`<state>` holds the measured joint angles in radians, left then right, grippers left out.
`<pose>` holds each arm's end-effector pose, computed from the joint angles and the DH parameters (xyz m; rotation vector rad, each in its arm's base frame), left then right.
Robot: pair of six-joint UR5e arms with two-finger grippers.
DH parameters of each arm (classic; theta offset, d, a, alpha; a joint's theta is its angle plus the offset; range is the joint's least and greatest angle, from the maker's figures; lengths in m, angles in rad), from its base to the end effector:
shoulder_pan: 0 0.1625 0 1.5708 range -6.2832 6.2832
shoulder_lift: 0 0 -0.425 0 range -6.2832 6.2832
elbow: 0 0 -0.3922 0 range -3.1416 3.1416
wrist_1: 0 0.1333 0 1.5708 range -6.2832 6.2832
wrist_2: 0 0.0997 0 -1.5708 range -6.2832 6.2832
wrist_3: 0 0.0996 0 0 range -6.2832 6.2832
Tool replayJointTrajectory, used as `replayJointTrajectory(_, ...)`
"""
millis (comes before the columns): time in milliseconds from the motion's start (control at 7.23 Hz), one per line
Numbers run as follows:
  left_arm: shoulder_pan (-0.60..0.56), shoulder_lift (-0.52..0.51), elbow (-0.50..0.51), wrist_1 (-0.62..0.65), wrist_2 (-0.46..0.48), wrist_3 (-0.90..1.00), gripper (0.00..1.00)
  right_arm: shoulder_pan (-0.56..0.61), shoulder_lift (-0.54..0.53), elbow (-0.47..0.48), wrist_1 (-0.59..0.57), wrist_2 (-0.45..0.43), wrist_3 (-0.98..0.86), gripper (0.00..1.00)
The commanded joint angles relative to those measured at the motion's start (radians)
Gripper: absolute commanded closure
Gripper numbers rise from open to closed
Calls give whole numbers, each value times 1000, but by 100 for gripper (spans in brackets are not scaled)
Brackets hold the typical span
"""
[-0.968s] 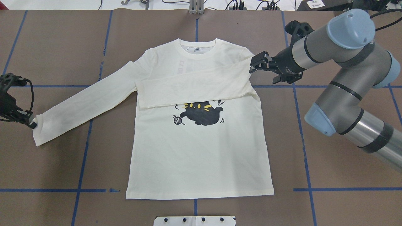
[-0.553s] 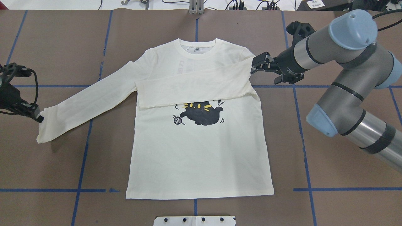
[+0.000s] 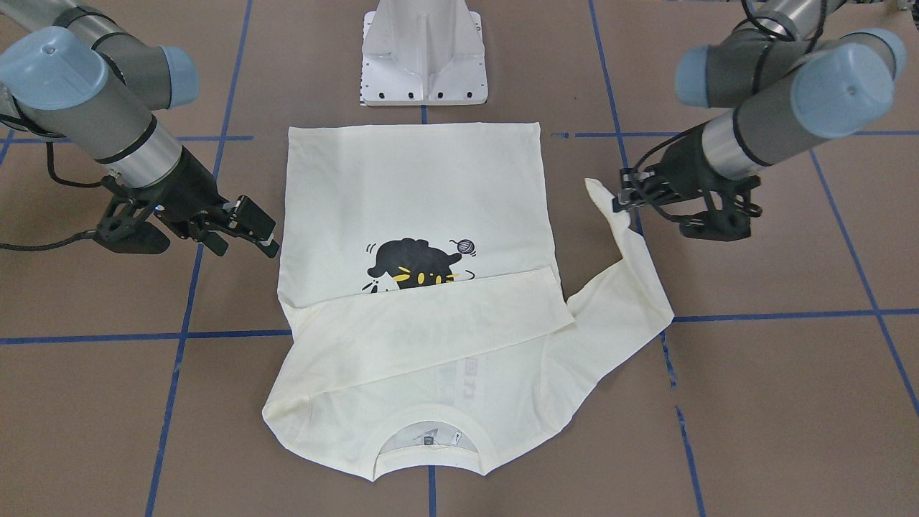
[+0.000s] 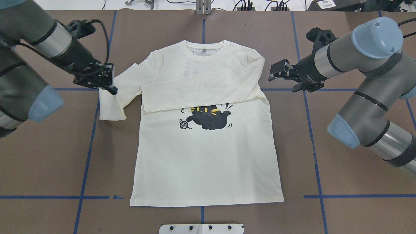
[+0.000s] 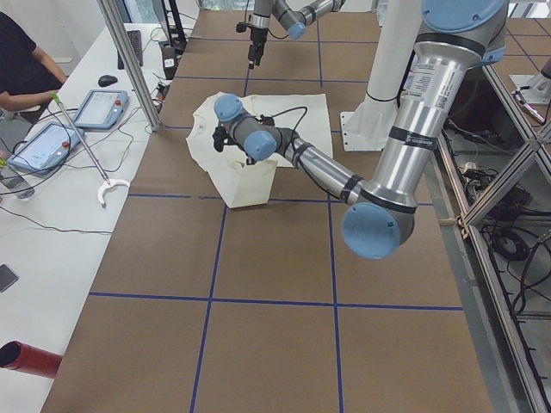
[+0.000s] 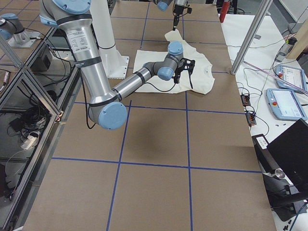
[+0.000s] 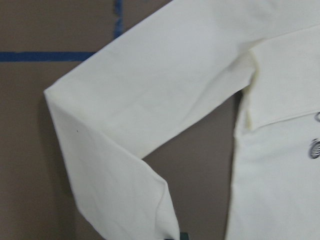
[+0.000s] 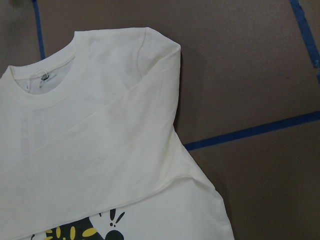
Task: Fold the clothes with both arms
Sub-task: 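Fold the held sleeve across the shirt body with the left gripper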
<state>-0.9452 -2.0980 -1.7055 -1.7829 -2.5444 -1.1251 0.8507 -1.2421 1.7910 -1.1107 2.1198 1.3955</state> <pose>0.3277 -0.5406 0.2482 -0.1822 1.1877 -0.0129 -0.3324 -0.5023 0.3210 0.0457 -1.1038 0.3290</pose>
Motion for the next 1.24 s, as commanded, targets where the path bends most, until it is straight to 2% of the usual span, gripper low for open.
replayJointTrajectory(0,40,-304,312,-297,91,-334,100,16,-66,39,0,-10,-1,0)
replayJointTrajectory(138,118,-417,480,-400,196,-369,100,48,-106,60,0,-18,-9,0)
replayJointTrajectory(276,199,-465,530,-450,345,-372,100,77,-143,70,0,-20,-65,0)
replayJointTrajectory(415,262,-476,584,-540,424,-372,100,90,-164,70,0,-21,-102,0)
replayJointTrajectory(553,299,-535,684,-616,529,-372,100,97,-169,71,0,-20,-105,0)
replayJointTrajectory(691,325,-597,770,-627,577,-372,91,96,-168,70,0,-20,-105,0)
replayJointTrajectory(829,344,-603,794,-671,584,-372,84,94,-166,68,0,-21,-105,0)
replayJointTrajectory(1106,374,-669,859,-693,634,-372,83,93,-169,70,0,-23,-105,0)
